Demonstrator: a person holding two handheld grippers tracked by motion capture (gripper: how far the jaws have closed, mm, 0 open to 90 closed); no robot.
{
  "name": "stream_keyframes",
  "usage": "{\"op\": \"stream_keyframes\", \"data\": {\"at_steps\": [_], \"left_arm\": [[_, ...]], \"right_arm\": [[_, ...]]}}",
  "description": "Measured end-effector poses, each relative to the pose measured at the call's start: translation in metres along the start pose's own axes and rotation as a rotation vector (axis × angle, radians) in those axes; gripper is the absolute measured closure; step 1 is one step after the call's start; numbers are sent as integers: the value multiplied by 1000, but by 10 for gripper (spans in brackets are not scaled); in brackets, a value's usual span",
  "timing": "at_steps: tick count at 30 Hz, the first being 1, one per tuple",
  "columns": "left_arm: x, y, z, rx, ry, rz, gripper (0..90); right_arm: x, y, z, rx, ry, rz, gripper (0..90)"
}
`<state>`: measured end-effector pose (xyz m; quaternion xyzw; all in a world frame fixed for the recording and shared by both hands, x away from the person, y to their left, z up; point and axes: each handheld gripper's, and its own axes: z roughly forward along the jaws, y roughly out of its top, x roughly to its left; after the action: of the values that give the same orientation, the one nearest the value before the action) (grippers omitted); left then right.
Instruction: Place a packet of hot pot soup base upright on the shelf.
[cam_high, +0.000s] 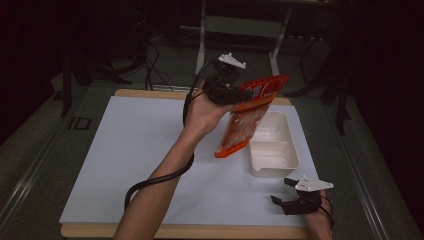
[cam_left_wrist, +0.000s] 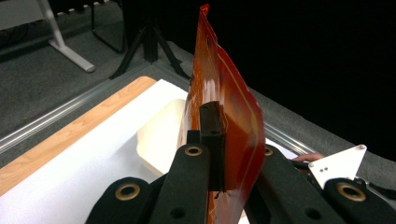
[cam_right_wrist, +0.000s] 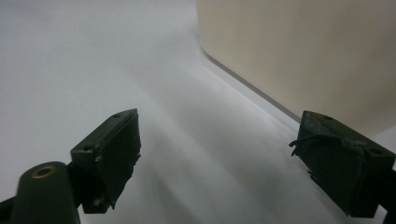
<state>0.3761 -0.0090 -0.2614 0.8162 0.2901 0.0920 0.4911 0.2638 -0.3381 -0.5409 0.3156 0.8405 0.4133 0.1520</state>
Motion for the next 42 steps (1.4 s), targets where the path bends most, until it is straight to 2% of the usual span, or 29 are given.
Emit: {"op": "stream_keyframes", "data": {"at_steps": [18,31,42], "left_arm": [[-22,16,30,-7,-32,14,900],[-35,17,52,-24,-53,13,900],[-44,18,69,-19,-63,8,900]], "right_arm": [[0,0,0,-1,2,-1,137],[0,0,0,-1,1,0,137],[-1,0,0,-2,2,2,137]]}}
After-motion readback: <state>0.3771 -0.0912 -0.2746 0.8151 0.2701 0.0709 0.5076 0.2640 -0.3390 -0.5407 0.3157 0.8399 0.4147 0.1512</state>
